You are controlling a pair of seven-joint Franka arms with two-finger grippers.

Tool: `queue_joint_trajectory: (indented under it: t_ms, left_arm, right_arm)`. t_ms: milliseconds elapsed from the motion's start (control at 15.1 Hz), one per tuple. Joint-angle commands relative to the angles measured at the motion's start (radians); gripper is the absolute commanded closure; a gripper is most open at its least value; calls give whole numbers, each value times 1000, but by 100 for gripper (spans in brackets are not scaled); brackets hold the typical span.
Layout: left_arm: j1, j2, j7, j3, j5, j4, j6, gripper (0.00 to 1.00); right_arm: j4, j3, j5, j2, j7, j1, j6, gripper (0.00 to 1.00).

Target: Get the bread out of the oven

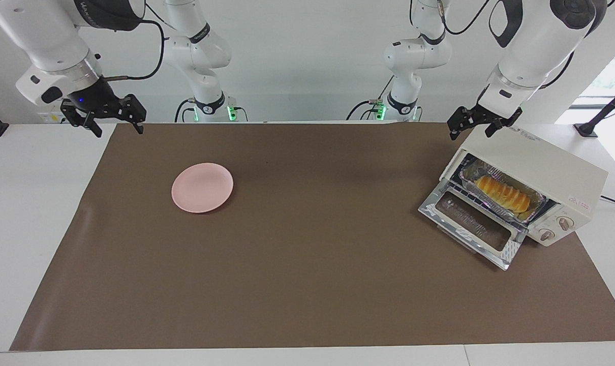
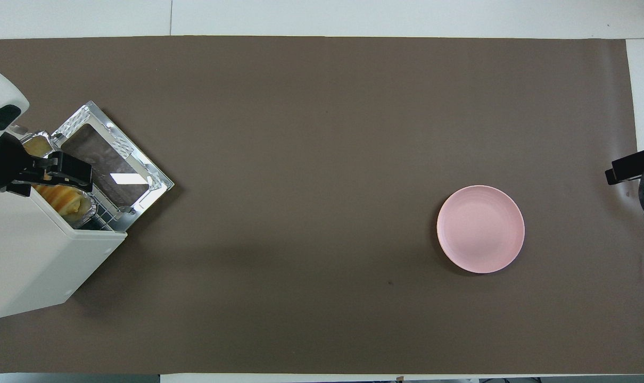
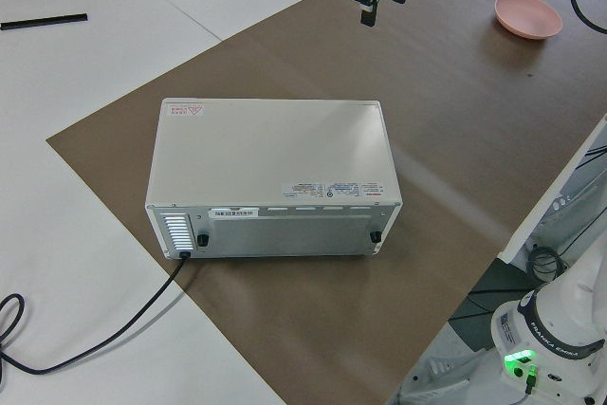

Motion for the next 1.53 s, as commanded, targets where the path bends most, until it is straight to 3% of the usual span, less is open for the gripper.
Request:
queue_joint_trajectory:
  t_ms: [0,399,664,864,997,1129,1462]
  left_arm:
    - [1,-13,0,-2,9,-7,17,0]
    - [1,-13,-8,-1,10,-8,24,0]
    - [6,16,-210,4,1,40,40,0]
    - [4,190,-340,10,18,273,-58,0]
    - [-51,324,-431,13,129,399,-101,0]
    - [-108,421,-450,45,248,440,-109,0]
    - [-195,484,-539,183,291,412,18,0]
  right_arm:
    - [-22,13,-2,-21,11,-15,-3,0]
    - [-22,13,-2,-21,11,-15,-3,0]
    - [-22,13,-2,-21,11,-15,-3,0]
    - [-22,13,-2,-21,11,-15,-3,0]
    - [-22,13,-2,-21,11,-15,-3,0]
    - [-22,13,-2,-21,11,-13,-3,0]
    - [-22,13,-4,-21,11,-15,-3,0]
